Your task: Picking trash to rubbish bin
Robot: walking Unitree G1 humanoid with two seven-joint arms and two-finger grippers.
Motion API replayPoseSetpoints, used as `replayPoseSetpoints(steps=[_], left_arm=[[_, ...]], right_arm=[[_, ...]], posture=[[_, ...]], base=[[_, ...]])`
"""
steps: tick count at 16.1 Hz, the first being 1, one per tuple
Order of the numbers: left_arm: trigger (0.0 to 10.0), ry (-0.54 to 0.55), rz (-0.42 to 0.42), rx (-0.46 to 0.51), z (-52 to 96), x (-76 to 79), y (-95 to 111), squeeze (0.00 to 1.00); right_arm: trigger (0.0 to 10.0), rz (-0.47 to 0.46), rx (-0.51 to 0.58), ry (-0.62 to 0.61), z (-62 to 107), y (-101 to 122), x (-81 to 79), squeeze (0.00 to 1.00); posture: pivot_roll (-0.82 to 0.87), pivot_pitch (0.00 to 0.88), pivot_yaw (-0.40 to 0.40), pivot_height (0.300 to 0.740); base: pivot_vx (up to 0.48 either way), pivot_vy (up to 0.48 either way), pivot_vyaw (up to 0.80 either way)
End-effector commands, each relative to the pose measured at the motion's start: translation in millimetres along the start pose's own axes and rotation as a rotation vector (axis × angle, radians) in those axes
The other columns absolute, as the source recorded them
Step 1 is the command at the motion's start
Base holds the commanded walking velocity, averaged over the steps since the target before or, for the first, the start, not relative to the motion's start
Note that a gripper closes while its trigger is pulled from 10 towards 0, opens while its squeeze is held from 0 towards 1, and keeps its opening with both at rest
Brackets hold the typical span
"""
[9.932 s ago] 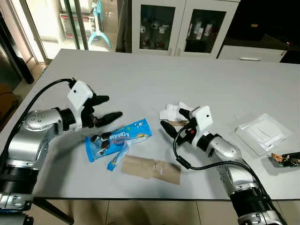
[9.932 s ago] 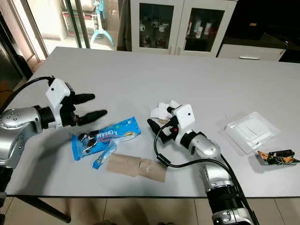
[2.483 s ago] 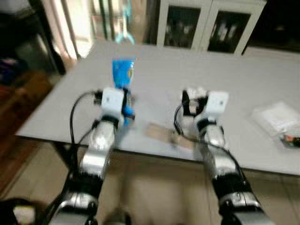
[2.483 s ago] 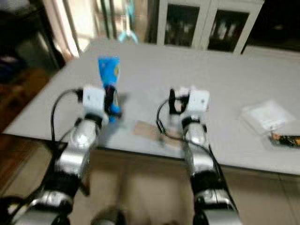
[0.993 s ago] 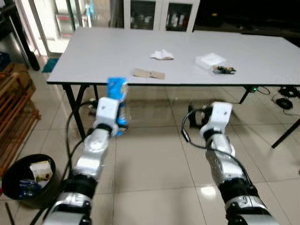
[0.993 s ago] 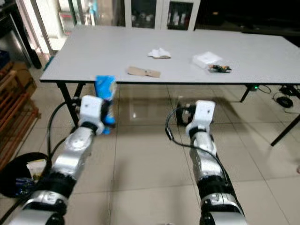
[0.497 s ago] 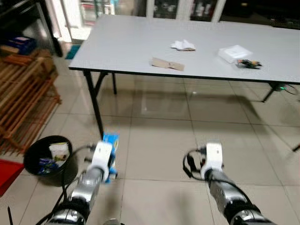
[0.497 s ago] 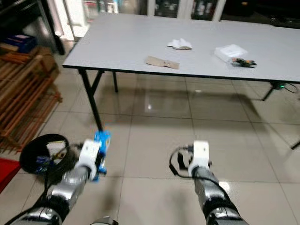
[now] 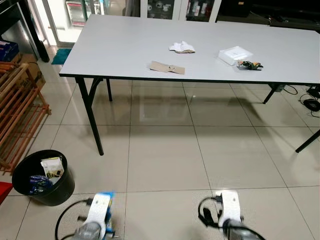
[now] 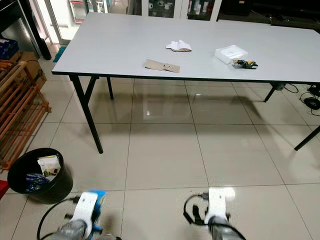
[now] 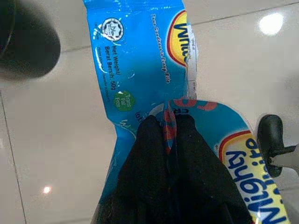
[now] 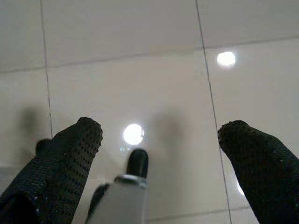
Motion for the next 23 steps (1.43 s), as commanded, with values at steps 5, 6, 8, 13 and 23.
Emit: replayPoseSetpoints(steps=[5,6,8,13,23], left_arm=[[10.0,0.031,0.012,0.008,-0.9,-4.7,7.0,0.00],[10.0,0.032,0.011,0.012,-1.0,-4.7,8.3,0.00],[10.0,0.032,0.009,0.012,-0.9,-4.7,8.1,0.00],[10.0,0.037,0.008,0.009,-0.7,-5.2,6.0,0.00],[10.0,0.041,-0.014,0.013,-0.5,-9.2,6.7,0.00]], right_arm=[[10.0,0.001,-0.005,-0.012,0.0,-1.1,0.4,0.00],[10.0,-0.005,0.002,-0.012,-0.5,1.0,-0.9,0.00],[10.0,-0.014,0.013,-0.004,-0.9,3.3,-3.1,0.00],[10.0,-0.025,0.025,0.006,-0.9,3.6,-5.9,0.00],[10.0,-0.040,0.030,0.020,-0.7,1.1,-11.2,0.00]], posture=[[-0.02,0.067,-0.085,0.740],[-0.02,0.067,-0.083,0.740],[-0.02,0.064,-0.083,0.740],[-0.01,0.056,-0.081,0.740],[-0.01,0.040,-0.065,0.740]], base=[[0.000,0.144,0.00],[0.000,0.386,0.00],[0.000,0.386,0.00],[0.000,0.393,0.00],[0.000,0.408,0.00]])
Point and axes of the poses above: a point about 5 cm out from each wrist's last joint towards the gripper, its own z axis pointing back from the gripper into the wrist, its own y axis along the axis of the wrist's last joint, x = y × z, the point moved 2 cm from there along -z, pointing out of the wrist towards the gripper, and after that the axes turned 4 degrees about -z, right-handed, at the moved point
